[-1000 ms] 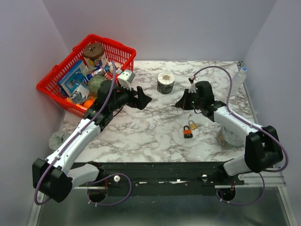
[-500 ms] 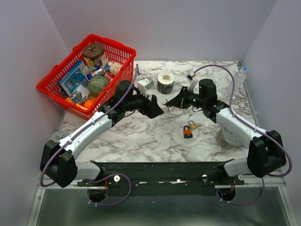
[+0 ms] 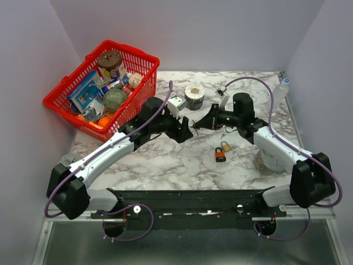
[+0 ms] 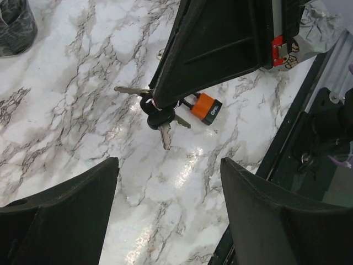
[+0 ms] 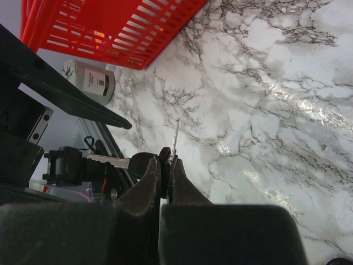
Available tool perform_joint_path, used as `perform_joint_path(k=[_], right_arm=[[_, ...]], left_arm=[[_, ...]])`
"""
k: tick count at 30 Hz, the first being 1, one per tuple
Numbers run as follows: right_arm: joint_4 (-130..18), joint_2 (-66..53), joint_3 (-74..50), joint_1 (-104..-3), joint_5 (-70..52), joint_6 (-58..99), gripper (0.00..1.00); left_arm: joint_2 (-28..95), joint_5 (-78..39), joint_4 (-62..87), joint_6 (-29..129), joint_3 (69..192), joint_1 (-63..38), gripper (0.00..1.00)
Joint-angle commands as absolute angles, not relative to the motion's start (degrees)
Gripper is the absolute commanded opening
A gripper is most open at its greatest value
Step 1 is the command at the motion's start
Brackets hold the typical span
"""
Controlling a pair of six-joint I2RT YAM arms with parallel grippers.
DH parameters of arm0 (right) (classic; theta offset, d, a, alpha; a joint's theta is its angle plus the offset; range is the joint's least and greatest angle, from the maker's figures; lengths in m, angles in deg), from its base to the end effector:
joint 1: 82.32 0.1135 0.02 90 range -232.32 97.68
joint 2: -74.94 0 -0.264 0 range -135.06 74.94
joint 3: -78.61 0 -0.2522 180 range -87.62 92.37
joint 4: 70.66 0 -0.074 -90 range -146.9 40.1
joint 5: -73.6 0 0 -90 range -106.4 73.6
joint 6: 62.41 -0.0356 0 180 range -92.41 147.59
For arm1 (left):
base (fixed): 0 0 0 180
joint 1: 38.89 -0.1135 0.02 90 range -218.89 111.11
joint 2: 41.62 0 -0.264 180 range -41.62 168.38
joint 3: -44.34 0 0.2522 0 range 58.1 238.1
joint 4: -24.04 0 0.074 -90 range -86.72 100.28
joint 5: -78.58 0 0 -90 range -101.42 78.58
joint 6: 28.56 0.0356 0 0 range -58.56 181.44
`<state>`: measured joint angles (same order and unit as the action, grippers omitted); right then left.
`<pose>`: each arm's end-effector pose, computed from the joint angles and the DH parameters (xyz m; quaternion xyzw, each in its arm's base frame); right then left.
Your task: Unlock with the key
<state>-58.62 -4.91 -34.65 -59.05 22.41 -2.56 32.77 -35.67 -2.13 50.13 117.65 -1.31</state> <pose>0.2771 0.1434 0.2729 -0.1301 0.8054 0.4778 0.3257 0.2255 -0.1920 0.3143 0.2962 0.7880 -0.3739 0.3892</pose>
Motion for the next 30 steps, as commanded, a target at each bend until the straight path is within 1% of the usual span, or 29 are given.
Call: perform_joint_path(k=[1,4,7,10,11,14,22,28,30], right_arm=[[-55.0,-5.5,-33.1,-58.8,25.6,-1.1,0.01],[-54.4,-5.7,-33.0,-58.8,26.3,-0.7,0.01],[-53.5,-5.9,-32.4,-58.7,26.9,-0.3,0.01],[-51.7,-6.2,-31.8,-58.7,27.1,0.9,0.01],[-51.5,-6.1,-31.6,-58.7,27.0,1.0,0.01],[-50.8,-6.0,-31.4,-58.7,27.3,1.5,0.01],[-47.5,-7.1,-30.1,-58.5,28.2,3.8,0.01],[-46.4,-6.8,-29.6,-58.4,28.2,4.6,0.01],[-46.4,-6.6,-29.7,-58.4,28.1,4.6,0.01]], left_arm=[[32.7,-31.6,-3.0,52.7,118.9,0.2,0.83],[32.2,-31.5,-2.6,53.4,118.6,1.1,0.82],[31.9,-31.5,-2.6,54.0,118.5,1.9,0.77],[31.9,-31.3,-2.4,54.6,118.2,2.8,0.68],[32.0,-30.9,-2.6,54.8,118.2,3.1,0.64],[32.6,-30.0,-3.3,55.2,118.6,4.2,0.59],[33.1,-26.8,-4.0,56.3,118.7,6.5,0.59],[34.2,-22.3,-6.0,56.5,119.7,7.2,0.60],[34.3,-20.8,-6.8,56.4,120.0,7.3,0.63]])
